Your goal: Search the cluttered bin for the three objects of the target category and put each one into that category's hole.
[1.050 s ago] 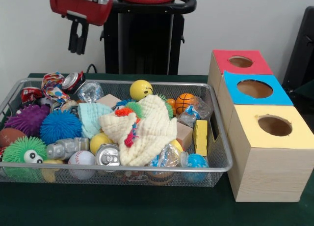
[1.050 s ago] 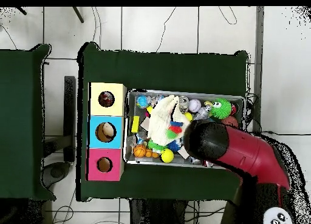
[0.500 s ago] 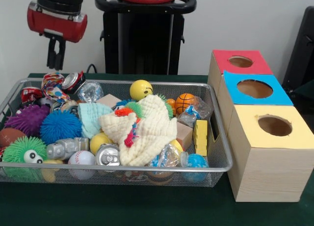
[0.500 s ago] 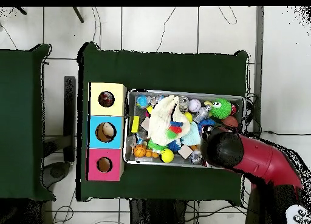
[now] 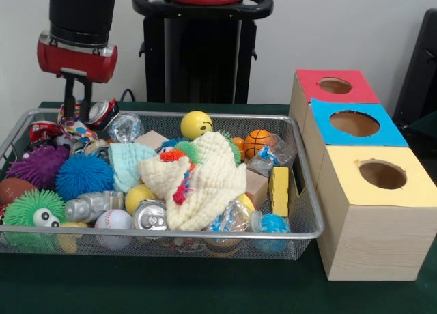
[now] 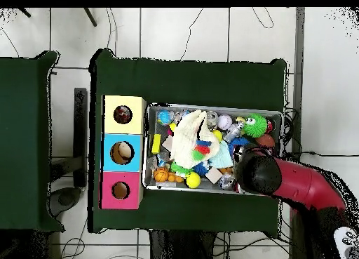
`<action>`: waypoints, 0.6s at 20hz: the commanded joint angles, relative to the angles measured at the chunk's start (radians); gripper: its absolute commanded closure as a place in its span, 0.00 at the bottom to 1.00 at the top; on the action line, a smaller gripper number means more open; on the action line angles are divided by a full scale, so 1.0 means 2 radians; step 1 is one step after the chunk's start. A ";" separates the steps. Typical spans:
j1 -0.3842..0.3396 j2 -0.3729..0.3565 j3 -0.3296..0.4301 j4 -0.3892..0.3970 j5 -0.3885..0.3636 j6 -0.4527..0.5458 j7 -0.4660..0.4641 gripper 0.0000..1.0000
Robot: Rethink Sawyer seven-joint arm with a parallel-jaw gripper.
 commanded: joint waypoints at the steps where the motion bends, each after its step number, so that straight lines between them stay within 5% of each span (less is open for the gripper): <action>1: -0.014 0.015 0.081 0.054 -0.042 -0.004 -0.041 0.00; 12: -0.015 0.010 0.094 0.047 -0.067 0.013 -0.044 0.00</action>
